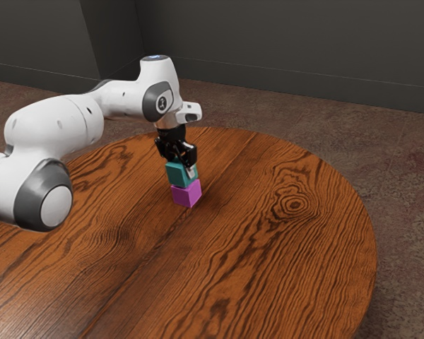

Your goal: Pick up the blue block with one arm, and put the blue block on the pink block with one arm

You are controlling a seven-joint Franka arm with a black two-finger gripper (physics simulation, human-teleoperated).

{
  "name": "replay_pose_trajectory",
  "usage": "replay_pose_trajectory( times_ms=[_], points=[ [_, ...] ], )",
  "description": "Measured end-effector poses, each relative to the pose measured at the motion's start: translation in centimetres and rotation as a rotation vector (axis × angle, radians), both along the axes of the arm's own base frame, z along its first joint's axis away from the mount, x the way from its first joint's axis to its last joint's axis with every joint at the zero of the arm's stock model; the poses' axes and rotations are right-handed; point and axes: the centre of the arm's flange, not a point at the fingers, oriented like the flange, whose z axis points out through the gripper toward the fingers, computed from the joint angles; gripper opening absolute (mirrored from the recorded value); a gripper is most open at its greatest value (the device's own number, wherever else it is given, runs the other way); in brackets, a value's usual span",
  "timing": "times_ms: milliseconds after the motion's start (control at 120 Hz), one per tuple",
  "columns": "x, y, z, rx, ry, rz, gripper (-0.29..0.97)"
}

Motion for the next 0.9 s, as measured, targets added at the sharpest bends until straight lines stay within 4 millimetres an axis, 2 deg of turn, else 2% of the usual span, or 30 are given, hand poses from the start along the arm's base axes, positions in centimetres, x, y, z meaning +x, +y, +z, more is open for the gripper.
replay_pose_trajectory(
  times_ms=[33,100,292,517,583,650,733,800,900],
  points=[
    [0.0,0.0,0.1,-0.001,0.0,0.0,0.31],
    [0.0,-0.2,0.1,-0.006,0.002,-0.002,0.41],
    [0.0,-0.4,0.3,-0.019,0.003,-0.005,0.53],
    [0.1,-0.1,1.9,-0.02,-0.013,-0.007,0.62],
    [0.0,-0.2,3.5,-0.019,-0.03,-0.01,0.63],
    [-0.4,-0.5,6.7,-0.017,-0.06,-0.015,0.64],
    [-2.3,-0.5,10.6,-0.018,-0.075,-0.01,0.64],
    [-3.9,-0.5,12.6,0.0,-0.075,0.003,0.65],
    [-5.9,1.4,14.7,0.007,-0.074,0.046,0.65]
  ],
)
